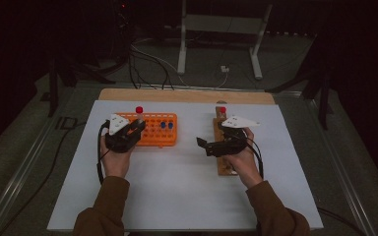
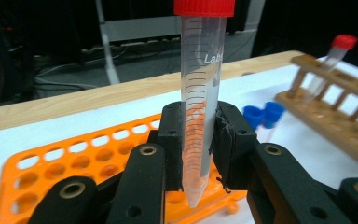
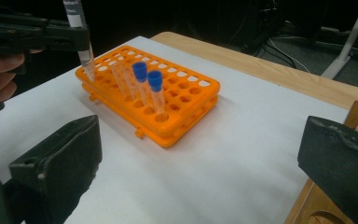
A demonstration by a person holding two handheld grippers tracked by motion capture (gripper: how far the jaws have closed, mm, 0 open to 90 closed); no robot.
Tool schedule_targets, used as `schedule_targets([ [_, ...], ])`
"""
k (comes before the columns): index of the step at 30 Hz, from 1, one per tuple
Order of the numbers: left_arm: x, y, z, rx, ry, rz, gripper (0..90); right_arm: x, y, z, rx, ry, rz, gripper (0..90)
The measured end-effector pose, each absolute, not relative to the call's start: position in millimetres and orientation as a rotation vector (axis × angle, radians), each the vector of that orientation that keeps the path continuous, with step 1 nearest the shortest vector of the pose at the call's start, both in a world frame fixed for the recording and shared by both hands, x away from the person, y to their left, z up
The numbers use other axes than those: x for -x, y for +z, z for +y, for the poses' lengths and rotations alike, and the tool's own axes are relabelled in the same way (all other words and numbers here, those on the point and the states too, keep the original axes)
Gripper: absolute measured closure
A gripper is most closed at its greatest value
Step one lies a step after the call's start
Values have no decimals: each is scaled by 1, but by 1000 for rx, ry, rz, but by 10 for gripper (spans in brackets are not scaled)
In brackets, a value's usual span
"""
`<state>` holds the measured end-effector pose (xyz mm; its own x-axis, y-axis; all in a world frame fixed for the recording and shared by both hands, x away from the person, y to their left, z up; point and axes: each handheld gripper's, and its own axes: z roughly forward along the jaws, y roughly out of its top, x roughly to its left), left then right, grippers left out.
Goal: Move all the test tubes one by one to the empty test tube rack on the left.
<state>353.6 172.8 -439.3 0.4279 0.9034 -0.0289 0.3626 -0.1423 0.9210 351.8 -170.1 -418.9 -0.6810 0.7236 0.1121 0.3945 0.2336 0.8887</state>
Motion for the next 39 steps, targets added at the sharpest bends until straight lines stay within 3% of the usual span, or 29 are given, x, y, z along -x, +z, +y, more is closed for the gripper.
schedule_targets([
  [26,-373,-479,171,-1726,670,1209,743,-351,-423,-170,-1046,1448,2192,3],
  [39,-387,-478,167,-1645,664,1226,745,-349,-423,-169,-1040,1455,2194,3],
])
